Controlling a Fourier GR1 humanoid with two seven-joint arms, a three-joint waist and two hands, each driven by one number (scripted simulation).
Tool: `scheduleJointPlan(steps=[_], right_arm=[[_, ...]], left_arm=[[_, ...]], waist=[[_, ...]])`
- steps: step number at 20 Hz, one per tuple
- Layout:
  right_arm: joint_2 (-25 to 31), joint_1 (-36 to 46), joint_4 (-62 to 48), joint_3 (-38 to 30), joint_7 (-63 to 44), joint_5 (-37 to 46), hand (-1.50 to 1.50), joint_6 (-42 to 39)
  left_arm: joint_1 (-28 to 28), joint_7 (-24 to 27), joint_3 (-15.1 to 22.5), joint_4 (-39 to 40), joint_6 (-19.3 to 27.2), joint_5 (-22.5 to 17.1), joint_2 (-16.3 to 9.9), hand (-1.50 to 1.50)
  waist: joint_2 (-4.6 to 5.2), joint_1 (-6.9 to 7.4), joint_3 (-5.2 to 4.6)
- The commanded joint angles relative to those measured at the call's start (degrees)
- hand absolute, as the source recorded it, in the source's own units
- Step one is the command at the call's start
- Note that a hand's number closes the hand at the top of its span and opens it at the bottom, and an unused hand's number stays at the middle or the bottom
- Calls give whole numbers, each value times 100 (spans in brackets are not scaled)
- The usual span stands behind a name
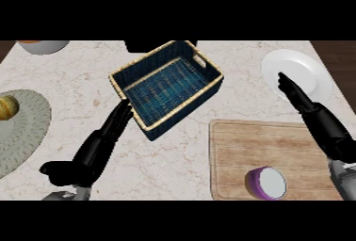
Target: Pick the can from the cutting board and place it in the basket
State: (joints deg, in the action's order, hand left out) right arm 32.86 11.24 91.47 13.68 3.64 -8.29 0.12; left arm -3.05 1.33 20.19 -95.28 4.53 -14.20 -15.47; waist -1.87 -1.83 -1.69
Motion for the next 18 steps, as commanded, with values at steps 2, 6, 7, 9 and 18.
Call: scheduleJointPlan(steps=[2, 6, 7, 9, 18], right_arm=[[-421, 115, 838, 205, -733, -136, 150, 240], [-1356, 167, 1079, 599, -953, -803, 150, 334], [-1909, 140, 1055, -858, -12, -1166, 150, 1580], [-2950, -348, 1215, 951, -594, -1434, 150, 1150], [-2041, 749, 1350, 1774, -2813, 2759, -150, 3207]], left_arm=[[-280, 216, -513, 238, 25, 325, -419, 0], [-553, 187, -1212, 320, 364, 1037, -1399, 0], [-271, 47, -892, 273, 344, 640, -875, 0], [-408, 91, -1055, 373, 343, 929, -1236, 0], [-532, -80, -1250, 496, 388, 976, -1319, 0]], waist=[[162, 130, 159], [152, 280, 166], [-93, -326, 462], [157, 246, 184], [37, 11, 104]])
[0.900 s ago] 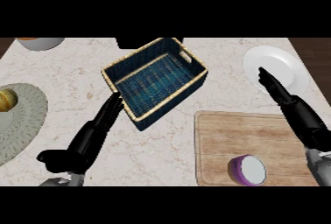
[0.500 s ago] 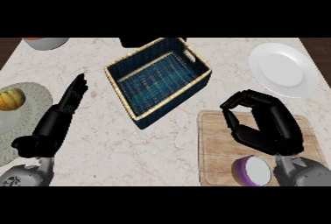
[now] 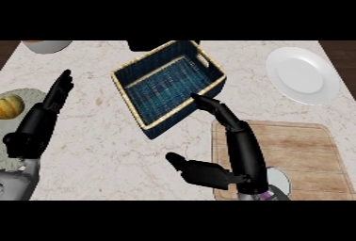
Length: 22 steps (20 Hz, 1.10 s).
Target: Pick the can from the cutting board and place it in the basket
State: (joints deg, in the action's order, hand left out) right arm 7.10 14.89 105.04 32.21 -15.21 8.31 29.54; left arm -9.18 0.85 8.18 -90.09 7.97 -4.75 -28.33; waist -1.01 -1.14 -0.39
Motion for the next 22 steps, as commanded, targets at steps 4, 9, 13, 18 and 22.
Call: scheduleJointPlan(steps=[4, 9, 13, 18, 22], right_arm=[[1710, 699, -12, -289, -2162, 1664, -150, -775], [2785, 1246, 168, 186, -3243, 1312, -150, -2949], [2994, 1760, 618, 282, -4260, 323, -150, -4369], [3305, 2132, 1218, -118, -5517, -1314, -150, -5465], [3721, 2462, 1101, -290, -6037, -2251, -150, -5602]], left_arm=[[219, 90, -207, 170, -30, -18, -161, 0], [-40, -50, -132, 81, -29, 1, -99, 0], [-36, 51, -75, 197, -38, 58, -37, 0], [18, 122, -113, 165, -113, 19, -32, 0], [-64, 316, -230, 369, -77, 85, -28, 0]], waist=[[-78, -153, -61], [-46, -102, -56], [13, -8, -42], [25, -9, 1], [52, -2, 4]])
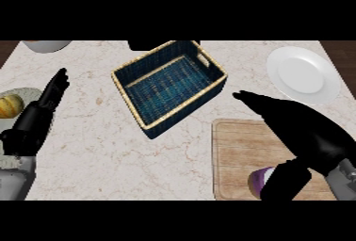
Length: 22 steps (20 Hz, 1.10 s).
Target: Pick the can from the cutting board and place it in the basket
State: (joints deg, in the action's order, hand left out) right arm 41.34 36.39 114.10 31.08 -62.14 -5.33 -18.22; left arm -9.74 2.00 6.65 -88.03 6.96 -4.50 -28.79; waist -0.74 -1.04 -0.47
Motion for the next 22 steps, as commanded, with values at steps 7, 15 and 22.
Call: scheduleJointPlan(steps=[7, 15, 22], right_arm=[[1002, 596, 278, -148, -1630, -1871, -150, -692], [975, 523, -162, 629, -1363, -1745, -150, -629], [932, -62, -214, 1162, -1021, -1076, -150, -335]], left_arm=[[26, -64, -117, -177, -133, -20, -24, 0], [-466, -316, -9, -26, -101, 149, 239, 0], [-217, 110, -127, 312, -150, 304, 297, 0]], waist=[[20, 89, 30], [64, 119, 35], [71, 85, 40]])
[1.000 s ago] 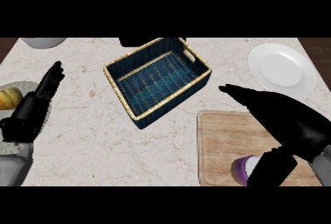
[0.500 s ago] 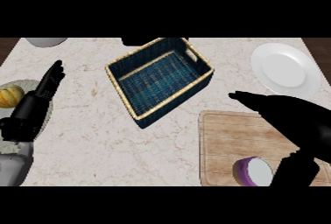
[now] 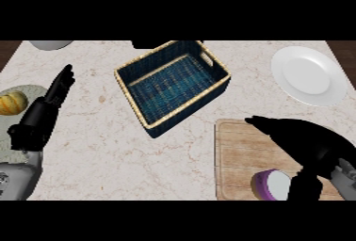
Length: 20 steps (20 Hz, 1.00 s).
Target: Pick the can from the cutting board and place it in the basket
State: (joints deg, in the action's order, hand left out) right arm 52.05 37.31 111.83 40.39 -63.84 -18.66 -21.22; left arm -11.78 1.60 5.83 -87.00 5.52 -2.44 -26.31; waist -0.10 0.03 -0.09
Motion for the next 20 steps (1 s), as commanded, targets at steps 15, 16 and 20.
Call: scheduleJointPlan(steps=[15, 16, 20], right_arm=[[-523, -1143, 181, 51, -344, 1762, -150, -2], [-943, -997, 142, 337, -684, 1949, -150, 171], [-825, -1597, 53, 80, -75, 2333, -150, 60]], left_arm=[[332, -71, -300, -396, -348, 146, 157, 0], [-31, -251, -130, -183, -88, 378, 386, 0], [333, -246, -396, -604, -416, 230, 185, 0]], waist=[[-2, 13, 7], [4, 2, 6], [-1, 17, 9]])
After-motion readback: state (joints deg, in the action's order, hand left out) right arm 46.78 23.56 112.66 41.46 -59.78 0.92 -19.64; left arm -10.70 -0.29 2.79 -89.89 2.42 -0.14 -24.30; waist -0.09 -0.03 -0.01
